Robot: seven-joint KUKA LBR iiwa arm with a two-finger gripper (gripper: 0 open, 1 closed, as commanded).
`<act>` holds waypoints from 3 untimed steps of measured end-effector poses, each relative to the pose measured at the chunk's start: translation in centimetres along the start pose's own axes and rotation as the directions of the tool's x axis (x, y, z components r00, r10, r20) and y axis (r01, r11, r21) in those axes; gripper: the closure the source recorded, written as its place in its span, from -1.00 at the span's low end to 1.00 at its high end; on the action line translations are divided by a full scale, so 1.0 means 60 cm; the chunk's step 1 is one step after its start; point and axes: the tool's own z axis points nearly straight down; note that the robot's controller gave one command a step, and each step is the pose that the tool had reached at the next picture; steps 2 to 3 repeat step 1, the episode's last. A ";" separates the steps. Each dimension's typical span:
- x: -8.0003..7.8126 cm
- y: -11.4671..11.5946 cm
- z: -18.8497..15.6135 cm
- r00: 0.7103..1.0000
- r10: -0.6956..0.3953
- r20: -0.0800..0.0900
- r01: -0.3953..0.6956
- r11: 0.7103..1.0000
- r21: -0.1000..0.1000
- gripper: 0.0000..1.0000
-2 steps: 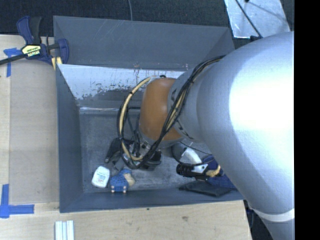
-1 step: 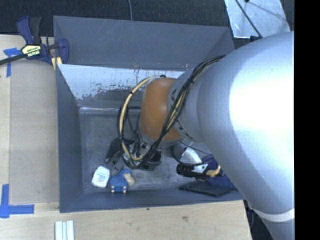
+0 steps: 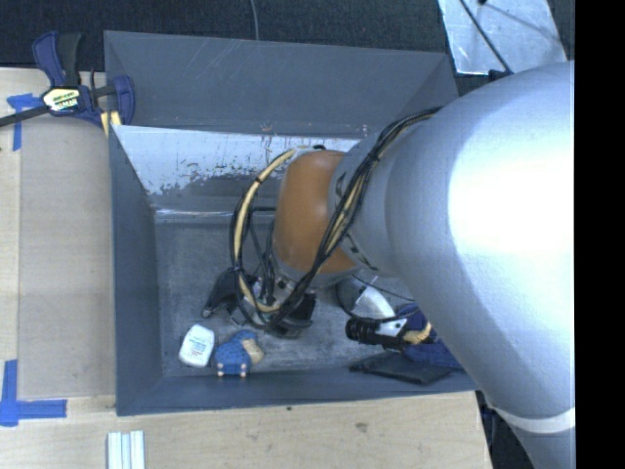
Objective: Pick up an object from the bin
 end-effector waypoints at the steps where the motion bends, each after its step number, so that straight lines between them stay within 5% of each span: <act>1: -0.001 -0.002 -0.059 1.000 -0.001 -0.004 0.001 1.000 0.004 1.00; 3: -0.001 -0.002 -0.059 1.000 -0.001 -0.004 0.001 1.000 0.004 1.00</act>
Offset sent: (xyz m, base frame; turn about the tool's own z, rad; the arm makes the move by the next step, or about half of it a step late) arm 0.0000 0.0001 0.0362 0.0000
